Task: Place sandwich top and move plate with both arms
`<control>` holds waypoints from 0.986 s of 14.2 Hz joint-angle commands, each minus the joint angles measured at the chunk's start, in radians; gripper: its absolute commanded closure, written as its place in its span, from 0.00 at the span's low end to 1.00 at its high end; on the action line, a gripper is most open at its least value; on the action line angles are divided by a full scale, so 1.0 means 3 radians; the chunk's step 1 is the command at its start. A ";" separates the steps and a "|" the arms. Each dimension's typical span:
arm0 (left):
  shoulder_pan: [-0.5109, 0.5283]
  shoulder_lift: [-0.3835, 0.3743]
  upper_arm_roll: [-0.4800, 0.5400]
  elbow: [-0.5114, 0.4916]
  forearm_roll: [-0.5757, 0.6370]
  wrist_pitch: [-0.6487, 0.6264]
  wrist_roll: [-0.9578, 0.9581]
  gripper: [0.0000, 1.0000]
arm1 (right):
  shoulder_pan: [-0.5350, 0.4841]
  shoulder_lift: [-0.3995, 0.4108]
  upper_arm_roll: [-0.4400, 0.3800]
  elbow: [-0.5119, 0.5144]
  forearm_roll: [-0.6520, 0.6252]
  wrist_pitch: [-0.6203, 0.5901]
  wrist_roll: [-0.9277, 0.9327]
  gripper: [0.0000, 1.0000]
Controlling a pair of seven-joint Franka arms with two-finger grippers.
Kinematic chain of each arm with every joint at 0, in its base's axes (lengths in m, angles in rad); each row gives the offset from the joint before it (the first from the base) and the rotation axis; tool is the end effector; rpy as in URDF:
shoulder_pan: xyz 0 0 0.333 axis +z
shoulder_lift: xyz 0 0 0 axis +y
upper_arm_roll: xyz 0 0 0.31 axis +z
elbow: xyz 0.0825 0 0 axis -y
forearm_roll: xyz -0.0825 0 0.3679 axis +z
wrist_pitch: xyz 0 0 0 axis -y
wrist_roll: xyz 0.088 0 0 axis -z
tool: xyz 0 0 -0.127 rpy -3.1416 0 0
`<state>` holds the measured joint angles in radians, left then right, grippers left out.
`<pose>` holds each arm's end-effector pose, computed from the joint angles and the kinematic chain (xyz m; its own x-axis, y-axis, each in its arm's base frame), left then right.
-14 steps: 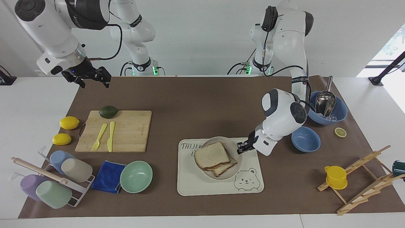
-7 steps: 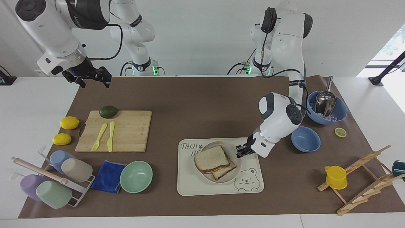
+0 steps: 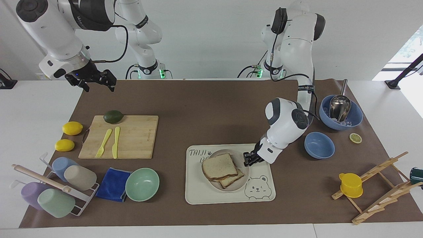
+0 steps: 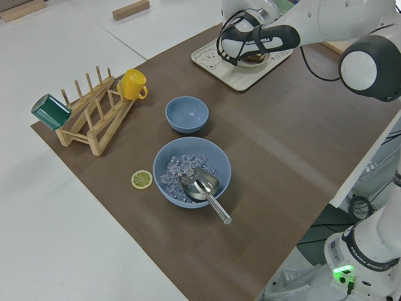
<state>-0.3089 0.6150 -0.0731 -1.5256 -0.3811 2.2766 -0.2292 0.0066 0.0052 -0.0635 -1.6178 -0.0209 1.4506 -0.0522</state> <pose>0.6532 -0.2696 0.2996 0.9956 0.0940 0.0050 0.0858 -0.9279 0.3629 0.5197 -0.0324 0.5656 0.9850 -0.0064 -0.1724 -0.0044 -0.9999 0.0122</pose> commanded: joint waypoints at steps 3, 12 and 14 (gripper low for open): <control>0.0038 -0.0071 0.0034 0.0094 0.0156 -0.0240 0.0043 0.00 | -0.0022 -0.0058 0.0033 -0.0038 0.0008 0.0022 -0.0072 0.00; 0.0130 -0.0868 0.0392 0.0054 0.0993 -0.1160 0.0043 0.00 | -0.0022 -0.0058 0.0033 -0.0032 -0.0007 0.0027 -0.0077 0.00; 0.0135 -0.1011 0.0402 0.0054 0.1096 -0.1339 0.0048 0.00 | -0.0017 -0.0053 0.0043 -0.0027 -0.0033 0.0027 -0.0082 0.00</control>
<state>-0.2700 0.3707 0.0418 -1.4737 -0.0905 1.9212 -0.2252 0.0074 0.0037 -0.0594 -1.6178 -0.0209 1.4506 -0.0522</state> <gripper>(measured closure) 0.000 0.000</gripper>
